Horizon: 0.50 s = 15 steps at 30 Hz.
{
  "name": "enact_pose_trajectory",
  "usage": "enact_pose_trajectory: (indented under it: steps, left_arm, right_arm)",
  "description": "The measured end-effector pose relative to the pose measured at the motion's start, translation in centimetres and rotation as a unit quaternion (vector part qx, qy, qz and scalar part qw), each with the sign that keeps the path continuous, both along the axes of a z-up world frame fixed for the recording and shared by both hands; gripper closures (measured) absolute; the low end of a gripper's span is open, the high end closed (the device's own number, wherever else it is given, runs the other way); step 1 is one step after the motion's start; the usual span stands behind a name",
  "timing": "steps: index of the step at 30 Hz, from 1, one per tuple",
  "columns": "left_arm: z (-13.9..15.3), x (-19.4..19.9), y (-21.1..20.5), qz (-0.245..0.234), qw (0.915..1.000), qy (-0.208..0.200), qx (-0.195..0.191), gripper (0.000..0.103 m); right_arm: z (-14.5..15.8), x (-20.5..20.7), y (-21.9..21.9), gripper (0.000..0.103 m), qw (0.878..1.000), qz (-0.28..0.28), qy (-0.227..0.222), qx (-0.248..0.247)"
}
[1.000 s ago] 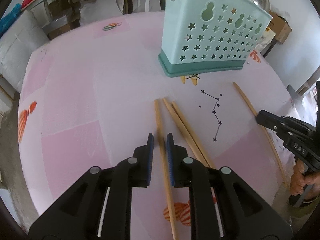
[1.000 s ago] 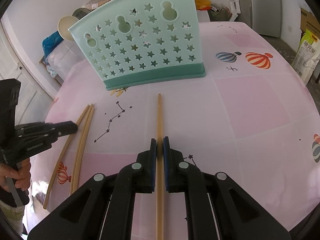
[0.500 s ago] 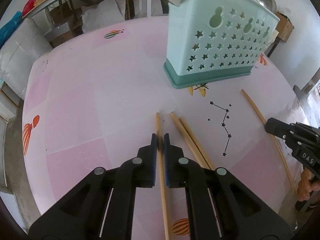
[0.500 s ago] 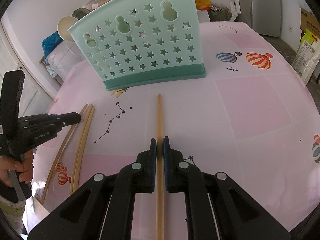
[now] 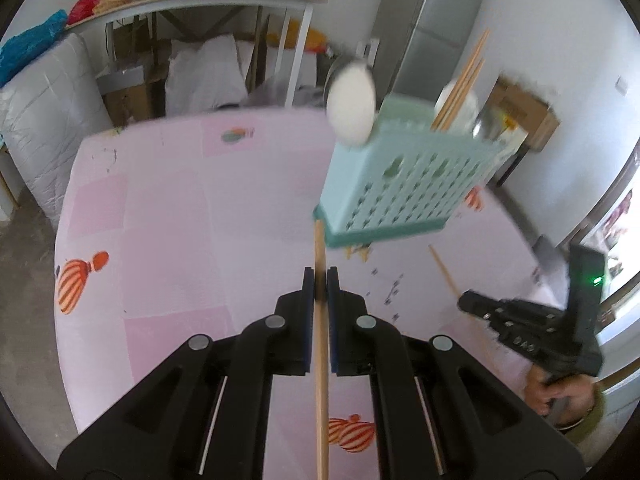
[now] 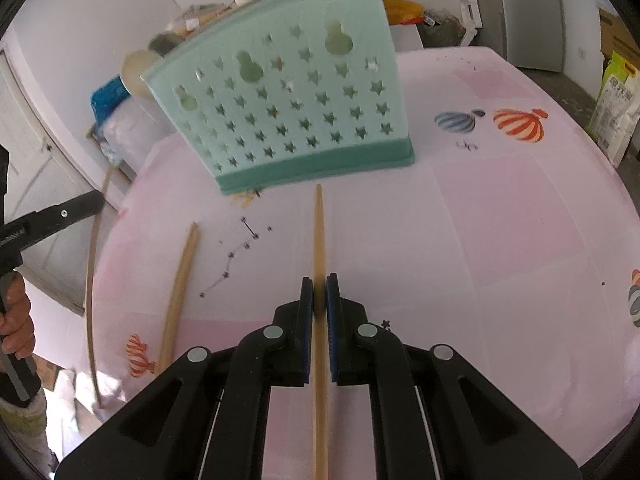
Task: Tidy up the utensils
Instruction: 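Lift the held chopsticks with both tools up over the green holder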
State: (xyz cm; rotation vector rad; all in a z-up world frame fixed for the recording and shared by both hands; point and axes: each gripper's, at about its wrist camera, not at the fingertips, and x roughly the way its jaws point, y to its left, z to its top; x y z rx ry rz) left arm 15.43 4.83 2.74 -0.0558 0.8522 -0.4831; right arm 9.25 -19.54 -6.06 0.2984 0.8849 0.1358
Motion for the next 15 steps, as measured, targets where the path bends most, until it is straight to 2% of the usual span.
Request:
enact_pose_trajectory:
  steps: [4,11,15]
  left_arm:
    - [2.2,-0.7,1.4,-0.002,0.9986,-0.003,-0.052,0.098]
    - [5.6,-2.1,2.6,-0.003,0.9947,-0.044,-0.093,0.099]
    - [8.1,-2.4,2.8,-0.012,0.9901,-0.072,-0.121,0.099]
  right_arm:
    - [2.3,-1.0,-0.2,0.096,0.999,0.002,-0.045,0.006]
    - [5.9,-2.7,-0.7,0.096,0.994,-0.005,-0.110,0.013]
    - [7.1,-3.1,-1.4,0.096,0.991,-0.013,-0.127,0.025]
